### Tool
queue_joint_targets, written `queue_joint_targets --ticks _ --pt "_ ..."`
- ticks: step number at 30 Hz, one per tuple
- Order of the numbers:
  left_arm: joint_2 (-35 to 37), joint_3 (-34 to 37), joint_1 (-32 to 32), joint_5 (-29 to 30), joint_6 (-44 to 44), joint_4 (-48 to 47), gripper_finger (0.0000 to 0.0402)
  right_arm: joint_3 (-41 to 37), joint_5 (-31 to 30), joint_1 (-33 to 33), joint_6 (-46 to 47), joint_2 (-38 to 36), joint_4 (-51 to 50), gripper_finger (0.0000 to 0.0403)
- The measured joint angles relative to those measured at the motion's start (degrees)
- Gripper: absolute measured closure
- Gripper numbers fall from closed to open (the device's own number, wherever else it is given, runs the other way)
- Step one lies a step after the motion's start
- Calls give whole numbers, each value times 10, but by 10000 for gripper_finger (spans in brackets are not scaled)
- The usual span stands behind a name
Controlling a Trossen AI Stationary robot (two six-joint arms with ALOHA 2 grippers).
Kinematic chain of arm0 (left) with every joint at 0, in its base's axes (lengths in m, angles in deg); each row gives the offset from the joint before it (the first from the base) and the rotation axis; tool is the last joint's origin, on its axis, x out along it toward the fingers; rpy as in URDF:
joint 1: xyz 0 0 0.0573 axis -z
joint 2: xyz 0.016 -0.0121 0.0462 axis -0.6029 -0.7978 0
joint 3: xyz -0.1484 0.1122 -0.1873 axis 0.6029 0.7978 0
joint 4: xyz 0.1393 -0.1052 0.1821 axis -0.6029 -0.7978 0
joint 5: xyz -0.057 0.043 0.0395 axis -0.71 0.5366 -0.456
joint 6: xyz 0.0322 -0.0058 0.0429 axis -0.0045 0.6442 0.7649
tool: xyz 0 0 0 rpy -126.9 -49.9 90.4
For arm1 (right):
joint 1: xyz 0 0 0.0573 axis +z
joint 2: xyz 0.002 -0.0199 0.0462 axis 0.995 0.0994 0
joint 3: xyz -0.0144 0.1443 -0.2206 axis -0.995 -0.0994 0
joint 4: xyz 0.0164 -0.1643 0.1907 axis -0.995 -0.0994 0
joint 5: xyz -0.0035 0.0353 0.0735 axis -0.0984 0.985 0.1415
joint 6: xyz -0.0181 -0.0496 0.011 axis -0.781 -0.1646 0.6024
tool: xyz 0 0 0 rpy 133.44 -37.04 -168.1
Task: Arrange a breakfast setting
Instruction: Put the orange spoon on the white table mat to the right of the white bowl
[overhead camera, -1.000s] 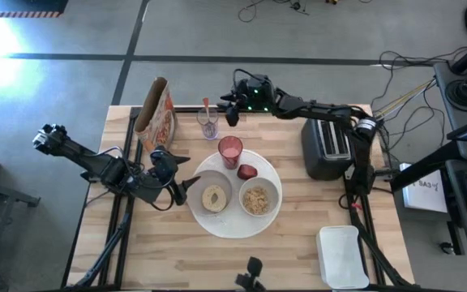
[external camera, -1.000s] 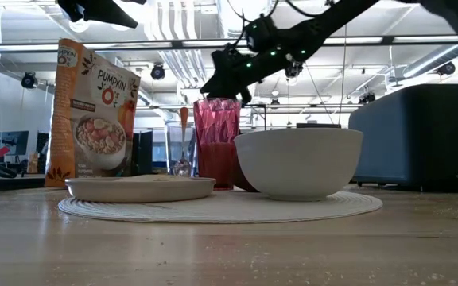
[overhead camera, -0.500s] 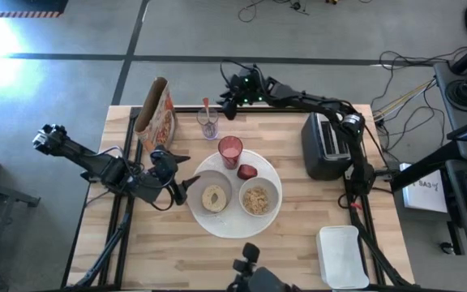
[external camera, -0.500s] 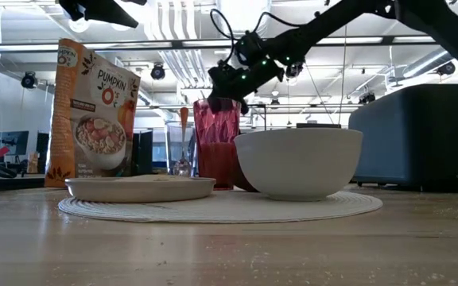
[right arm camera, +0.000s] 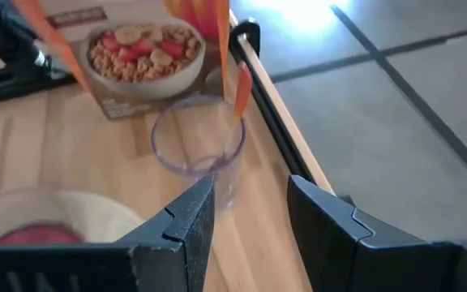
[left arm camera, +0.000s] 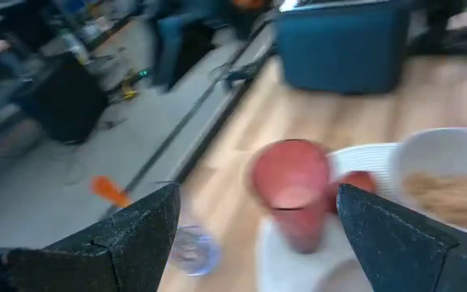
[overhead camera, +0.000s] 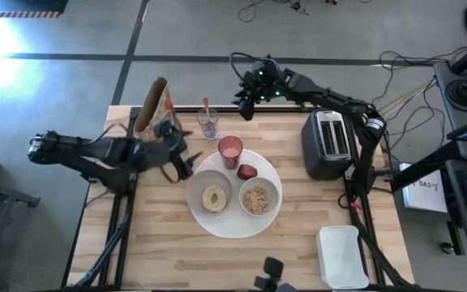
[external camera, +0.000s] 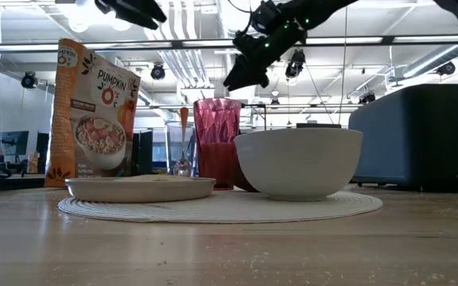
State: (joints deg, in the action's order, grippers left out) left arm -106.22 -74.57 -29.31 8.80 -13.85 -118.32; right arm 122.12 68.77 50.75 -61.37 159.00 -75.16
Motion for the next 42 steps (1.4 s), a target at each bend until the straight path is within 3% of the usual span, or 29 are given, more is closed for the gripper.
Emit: queue_joint_targets --ticks 4,11,20,27,33,37,42 --pt "-7 -17 -90 -28 53 -17 88 -2 -25 0 -7 -7 -36 259" --pt "-18 -11 -257 -190 136 24 88 -4 -30 0 -4 -6 -66 258" --pt "-72 22 -367 -255 196 119 88 -4 -28 0 -10 -6 -94 266" --pt "-137 31 -409 -257 208 197 88 -4 -28 0 -24 -6 -127 268" --pt "-177 45 -420 -250 114 224 88 -4 -28 0 -28 -6 -146 266" --pt "-195 51 -420 -182 52 225 88 -4 -28 0 -30 -6 -148 270" --pt "-209 52 -418 -180 -16 231 88 -4 -28 0 -35 -6 -148 270"
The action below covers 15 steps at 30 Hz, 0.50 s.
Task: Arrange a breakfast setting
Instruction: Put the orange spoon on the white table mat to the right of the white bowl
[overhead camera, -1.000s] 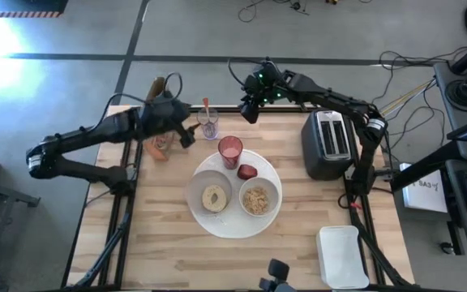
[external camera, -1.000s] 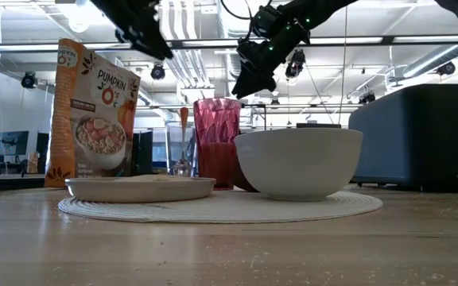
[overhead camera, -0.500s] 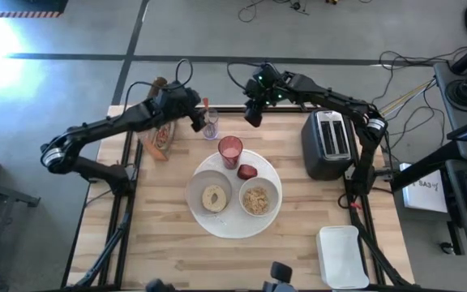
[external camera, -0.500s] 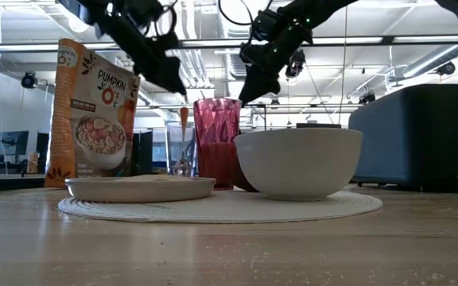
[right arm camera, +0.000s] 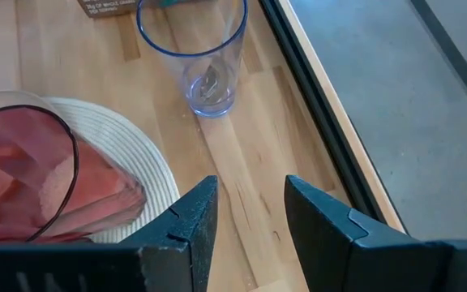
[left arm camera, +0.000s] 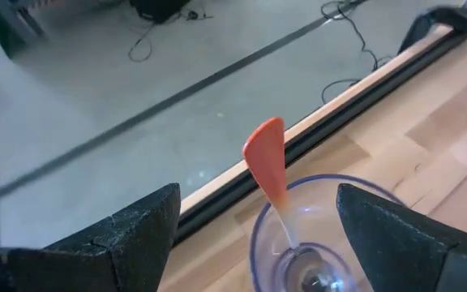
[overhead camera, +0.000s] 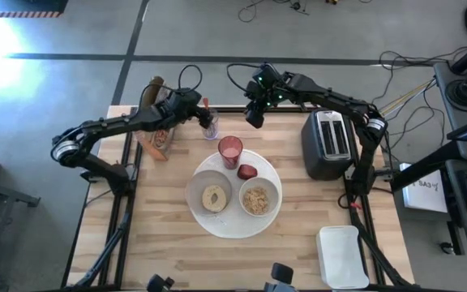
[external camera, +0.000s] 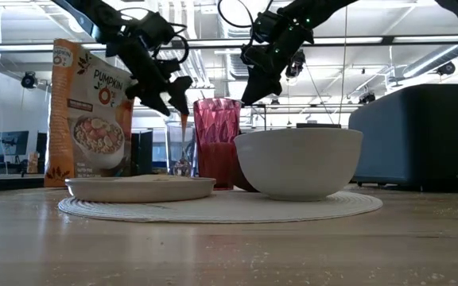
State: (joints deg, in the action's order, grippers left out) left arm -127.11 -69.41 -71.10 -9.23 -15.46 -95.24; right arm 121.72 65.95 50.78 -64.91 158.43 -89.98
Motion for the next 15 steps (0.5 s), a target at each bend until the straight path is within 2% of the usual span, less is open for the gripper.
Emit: queue_joint_targets --ticks 15 --pt "-14 1 6 5 -122 23 88 0 0 0 8 0 0 270"
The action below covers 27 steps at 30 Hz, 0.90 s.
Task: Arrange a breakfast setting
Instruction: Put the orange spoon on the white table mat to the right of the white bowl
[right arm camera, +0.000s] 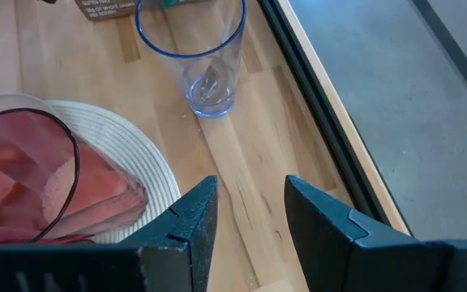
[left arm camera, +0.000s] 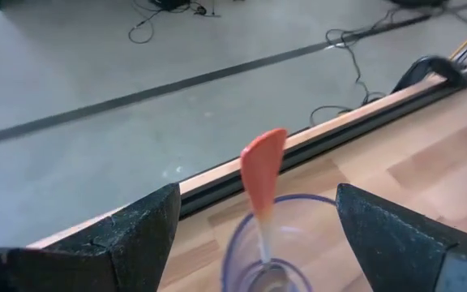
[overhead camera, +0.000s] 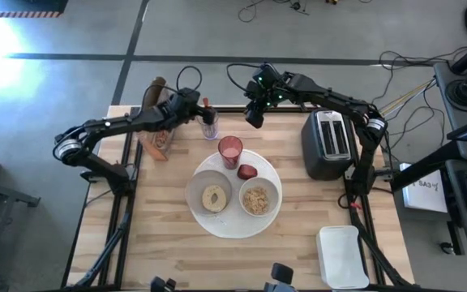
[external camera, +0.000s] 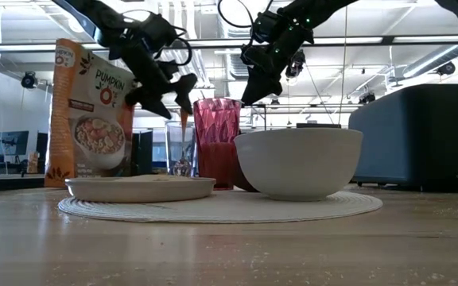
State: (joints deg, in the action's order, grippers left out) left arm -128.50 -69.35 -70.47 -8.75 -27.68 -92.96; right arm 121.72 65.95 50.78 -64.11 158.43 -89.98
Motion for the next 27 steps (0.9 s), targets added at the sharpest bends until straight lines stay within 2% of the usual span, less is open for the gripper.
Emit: queue_joint_targets --ticks 4,14,27 --pt "0 0 5 1 -25 3 88 0 0 0 0 0 0 270" --pt "0 0 7 0 2 2 88 0 0 0 0 0 0 275" --pt "-16 0 7 -4 -31 16 88 0 0 0 2 0 -1 280"
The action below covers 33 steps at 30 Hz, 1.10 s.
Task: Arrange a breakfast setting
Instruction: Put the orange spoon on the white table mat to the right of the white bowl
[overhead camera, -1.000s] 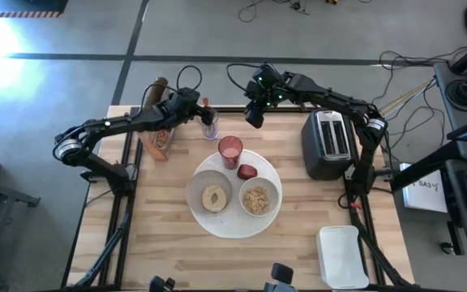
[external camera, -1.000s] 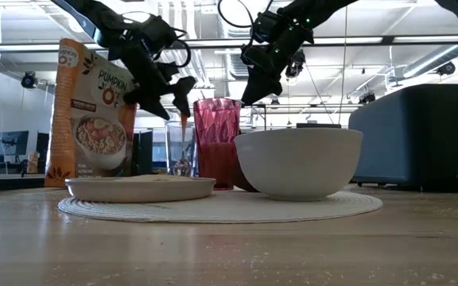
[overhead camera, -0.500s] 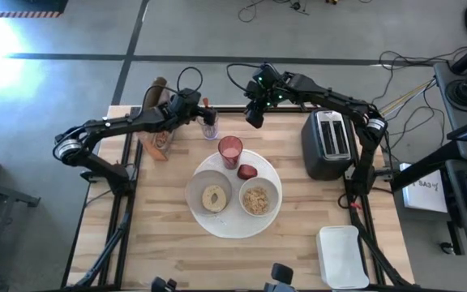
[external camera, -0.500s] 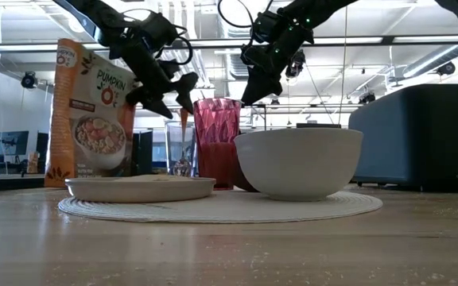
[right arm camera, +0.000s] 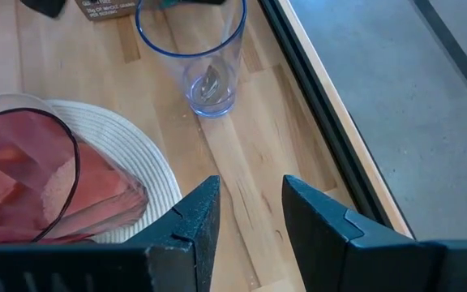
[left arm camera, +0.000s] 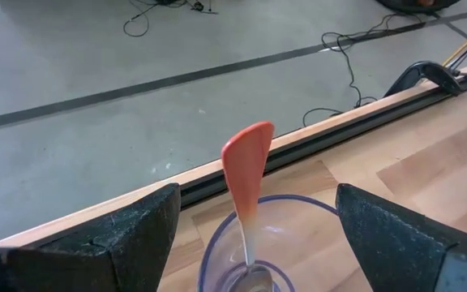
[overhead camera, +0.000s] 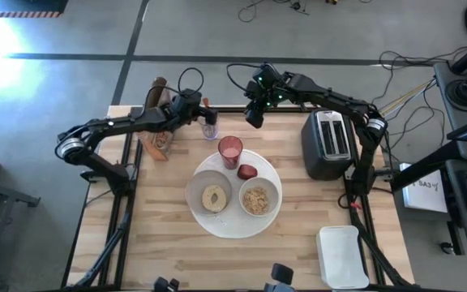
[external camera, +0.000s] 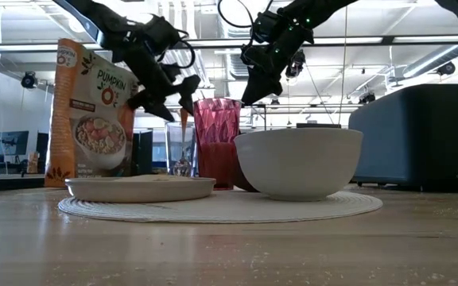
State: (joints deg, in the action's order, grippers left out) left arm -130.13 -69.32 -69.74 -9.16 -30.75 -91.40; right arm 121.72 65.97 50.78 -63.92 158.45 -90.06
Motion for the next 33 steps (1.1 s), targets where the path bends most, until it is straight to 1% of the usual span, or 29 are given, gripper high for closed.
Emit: queue_joint_targets --ticks 5,11,16,25,33 --pt "-31 0 0 3 -10 33 88 0 0 0 7 0 -5 278" --pt "-47 0 0 5 -17 56 96 0 0 0 7 0 -29 282" --pt "-53 0 0 35 -20 57 132 0 0 0 5 0 -32 280" --pt "-66 0 0 35 -20 75 208 0 0 0 2 0 -31 280" --pt "-67 0 0 34 -18 79 258 0 0 0 2 0 -31 280"
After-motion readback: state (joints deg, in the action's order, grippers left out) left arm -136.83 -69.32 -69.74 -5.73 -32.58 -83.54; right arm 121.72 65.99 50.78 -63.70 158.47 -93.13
